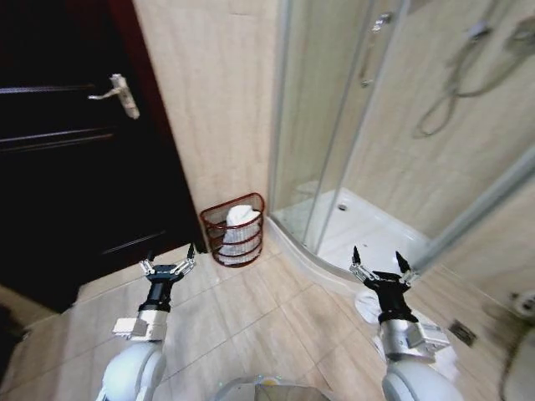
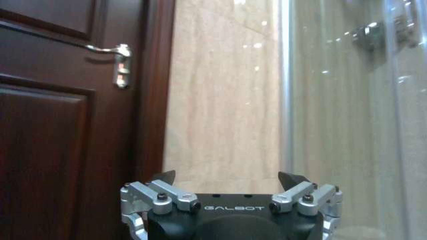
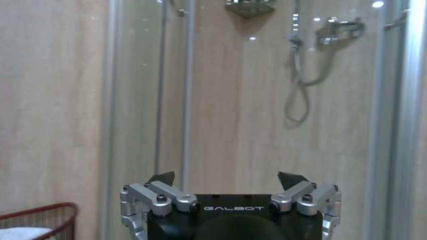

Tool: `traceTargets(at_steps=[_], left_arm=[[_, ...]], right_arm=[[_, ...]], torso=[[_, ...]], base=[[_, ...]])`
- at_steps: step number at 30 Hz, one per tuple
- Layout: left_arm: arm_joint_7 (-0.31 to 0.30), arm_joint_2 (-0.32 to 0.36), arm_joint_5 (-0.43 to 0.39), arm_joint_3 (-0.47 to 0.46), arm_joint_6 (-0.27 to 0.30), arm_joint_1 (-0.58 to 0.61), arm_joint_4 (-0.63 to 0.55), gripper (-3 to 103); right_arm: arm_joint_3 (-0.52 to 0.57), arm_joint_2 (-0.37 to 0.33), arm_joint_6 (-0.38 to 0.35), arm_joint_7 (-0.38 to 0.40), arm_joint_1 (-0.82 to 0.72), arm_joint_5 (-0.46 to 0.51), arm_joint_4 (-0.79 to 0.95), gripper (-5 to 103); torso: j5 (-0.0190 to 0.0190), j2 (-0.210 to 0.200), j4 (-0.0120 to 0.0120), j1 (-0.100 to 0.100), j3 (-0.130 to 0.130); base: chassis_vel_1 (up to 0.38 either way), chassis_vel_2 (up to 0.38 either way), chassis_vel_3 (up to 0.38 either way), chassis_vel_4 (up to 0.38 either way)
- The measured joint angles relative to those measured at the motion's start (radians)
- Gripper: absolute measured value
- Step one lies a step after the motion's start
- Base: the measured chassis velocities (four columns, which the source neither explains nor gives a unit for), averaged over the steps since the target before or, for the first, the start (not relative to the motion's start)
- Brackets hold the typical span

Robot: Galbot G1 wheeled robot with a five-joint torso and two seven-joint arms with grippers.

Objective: Discard the used towel into the hamper.

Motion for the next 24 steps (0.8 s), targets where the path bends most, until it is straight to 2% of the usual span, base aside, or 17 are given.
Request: traceTargets(at_steps=[6, 13, 24], left_arm=[[0.003, 0.001, -0.003, -0.001, -0.002, 0.002, -0.008, 100], [0.006, 0.000, -0.003, -0.004, -0.014, 0.013, -0.010, 100], [0.007, 0.006, -0.007, -0.016, -0.029, 0.020, -0.012, 100]], right_arm=[[0.002, 0.006, 0.000, -0.002, -0.006, 0.000, 0.006, 100], [0.001, 0.007, 0.000, -0.008, -0.007, 0.001, 0.012, 100], [0.002, 0.011, 0.004, -0.009, -0.008, 0.001, 0.013, 100]], torso=[[-0.0001, 0.000, 0.0004, 0.000, 0.000], [-0.0003, 0.000, 0.0004, 0.000, 0.000], [-0.0001, 0.000, 0.0003, 0.000, 0.000]], base=[[-0.043, -0.046, -0.035, -0.030], [-0.032, -0.087, 0.042, 0.096], [-0.166, -0.183, 0.169, 0.184]])
